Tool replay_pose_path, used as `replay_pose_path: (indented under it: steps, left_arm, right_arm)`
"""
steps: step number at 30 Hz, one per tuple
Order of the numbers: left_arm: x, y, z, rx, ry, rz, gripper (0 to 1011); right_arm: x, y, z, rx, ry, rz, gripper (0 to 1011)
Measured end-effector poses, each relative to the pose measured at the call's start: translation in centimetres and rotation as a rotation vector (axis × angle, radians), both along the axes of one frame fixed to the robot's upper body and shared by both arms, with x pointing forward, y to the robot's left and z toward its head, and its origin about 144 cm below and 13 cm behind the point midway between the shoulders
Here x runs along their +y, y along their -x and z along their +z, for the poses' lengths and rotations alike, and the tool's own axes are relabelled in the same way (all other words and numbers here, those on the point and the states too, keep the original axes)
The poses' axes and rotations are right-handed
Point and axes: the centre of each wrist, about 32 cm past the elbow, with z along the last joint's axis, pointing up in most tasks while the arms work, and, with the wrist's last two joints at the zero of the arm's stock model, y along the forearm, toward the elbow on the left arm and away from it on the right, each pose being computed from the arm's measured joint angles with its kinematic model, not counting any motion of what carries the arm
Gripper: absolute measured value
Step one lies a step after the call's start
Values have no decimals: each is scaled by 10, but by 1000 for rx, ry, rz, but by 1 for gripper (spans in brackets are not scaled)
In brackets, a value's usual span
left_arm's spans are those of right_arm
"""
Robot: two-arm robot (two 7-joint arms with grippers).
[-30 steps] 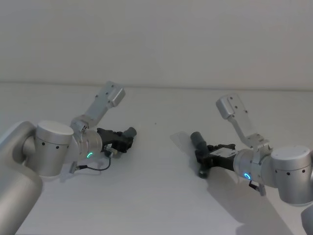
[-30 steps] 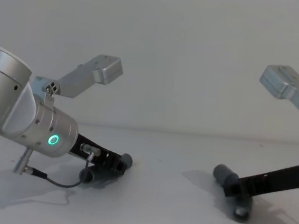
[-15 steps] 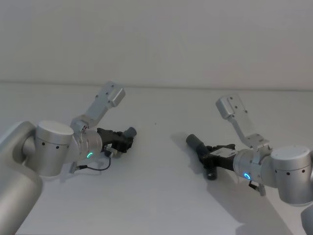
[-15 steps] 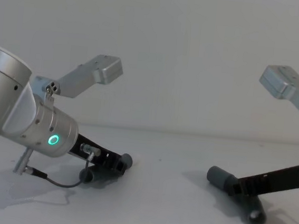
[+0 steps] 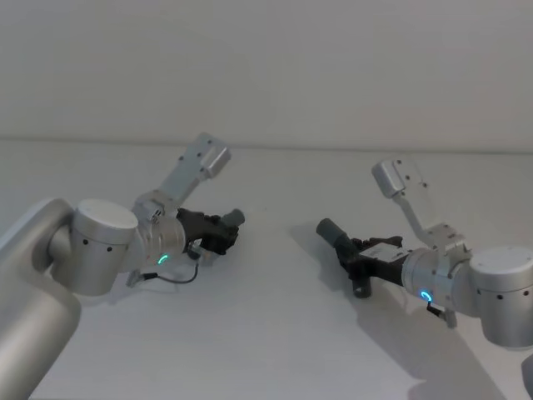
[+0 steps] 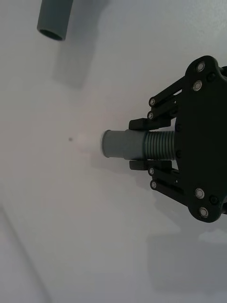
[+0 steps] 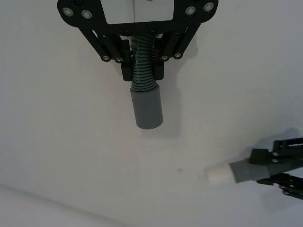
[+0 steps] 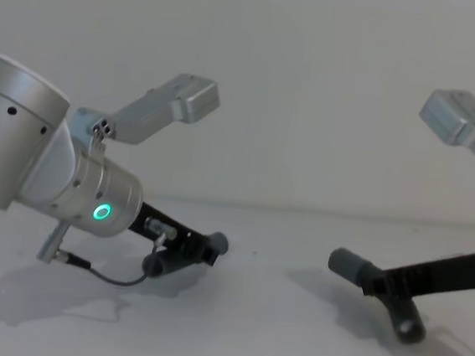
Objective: Use both hands to pick up one end of the pipe from the table, align the ends, and insert them.
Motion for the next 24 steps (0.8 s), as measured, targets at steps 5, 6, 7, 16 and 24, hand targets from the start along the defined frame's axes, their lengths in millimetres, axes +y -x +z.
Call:
replay_pose_path:
  steps: [5,6,7,16,24]
  left_arm:
    - [-3,3,10,-62,-29,-38,356]
    - [-4,3,11,-72,-35,-44,356]
    - [-4,3,13,-79,-39,-51,356]
    - [3,8,25,-152,-89,-120,356]
    - [16,10,29,-194,-98,-180,356]
  right_arm:
    - [-8,0,4,-50,-19,36,264]
    - [-9,0,5,-58,-23,43,264]
    - [-13,0,6,-72,-30,56,264]
    - [-41,0,12,-157,-25,158,264]
    - [-64,0,17,-205,37,252,264]
